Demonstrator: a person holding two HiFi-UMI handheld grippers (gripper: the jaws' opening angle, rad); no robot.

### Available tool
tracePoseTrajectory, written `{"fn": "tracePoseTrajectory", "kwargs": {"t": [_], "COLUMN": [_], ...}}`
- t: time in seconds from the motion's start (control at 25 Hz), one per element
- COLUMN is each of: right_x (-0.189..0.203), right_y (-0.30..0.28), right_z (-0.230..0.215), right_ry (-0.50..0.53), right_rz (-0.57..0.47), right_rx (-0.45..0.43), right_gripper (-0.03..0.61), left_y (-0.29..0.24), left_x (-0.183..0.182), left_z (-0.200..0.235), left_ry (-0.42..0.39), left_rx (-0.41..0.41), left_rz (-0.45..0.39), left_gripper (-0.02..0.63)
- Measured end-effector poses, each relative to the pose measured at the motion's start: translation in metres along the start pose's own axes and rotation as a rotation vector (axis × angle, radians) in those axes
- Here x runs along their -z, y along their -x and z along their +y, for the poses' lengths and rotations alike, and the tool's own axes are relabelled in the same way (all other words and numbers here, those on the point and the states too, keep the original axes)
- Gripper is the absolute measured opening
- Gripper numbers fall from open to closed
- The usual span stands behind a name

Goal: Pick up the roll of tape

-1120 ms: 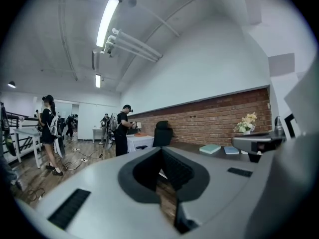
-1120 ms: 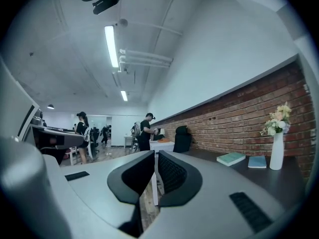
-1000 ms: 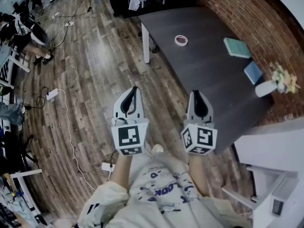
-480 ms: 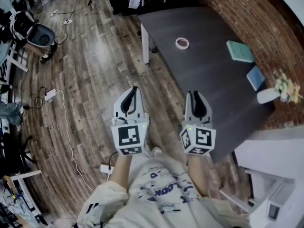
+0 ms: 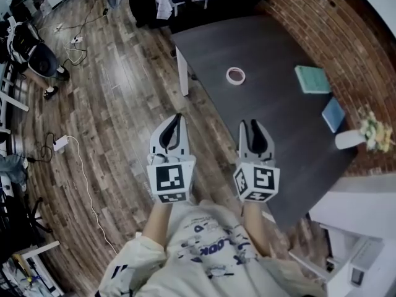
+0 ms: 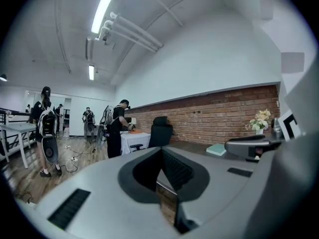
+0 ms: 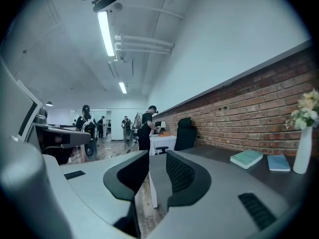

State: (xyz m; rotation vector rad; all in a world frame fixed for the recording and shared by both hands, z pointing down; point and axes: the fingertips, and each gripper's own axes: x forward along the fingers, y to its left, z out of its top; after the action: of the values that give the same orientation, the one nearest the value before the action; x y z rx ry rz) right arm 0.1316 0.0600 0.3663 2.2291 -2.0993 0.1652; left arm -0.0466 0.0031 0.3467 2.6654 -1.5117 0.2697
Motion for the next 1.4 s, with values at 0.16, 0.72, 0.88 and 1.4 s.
{"fn": "tracePoseTrajectory", "kwargs": {"t": [0.16,0.72,0.88,1.4], "right_x": [-0.005,0.002,-0.002,0.014], "right_y": [-0.045,-0.149,-0.165,-0.242], "right_z": [-0.002,-0.012,-0.016,-0.043], "right_ry": [-0.009,0.006,0.014,0.022], "right_rz": [0.022,0.096,0.132,0.223], "right_rx": [0.033,0.096,0.088,0.025], "right_gripper": [0.092,0.092,0.092,0.094], "left_y": [-0.042,-0.139,-0.152,-0.222], "left_x": [-0.01,-0.004,-0.004,0.002], "left_z": [0.021,0.069,0.075,0.085], "left_ry": [-0.004,-0.007,0.013,0.035], "left_rx": [0.029,0.083,0.076,0.021], "left_rz": [0.003,0.059,0.089,0.166], "left_gripper": [0.002,0.002,0.002,0.002]}}
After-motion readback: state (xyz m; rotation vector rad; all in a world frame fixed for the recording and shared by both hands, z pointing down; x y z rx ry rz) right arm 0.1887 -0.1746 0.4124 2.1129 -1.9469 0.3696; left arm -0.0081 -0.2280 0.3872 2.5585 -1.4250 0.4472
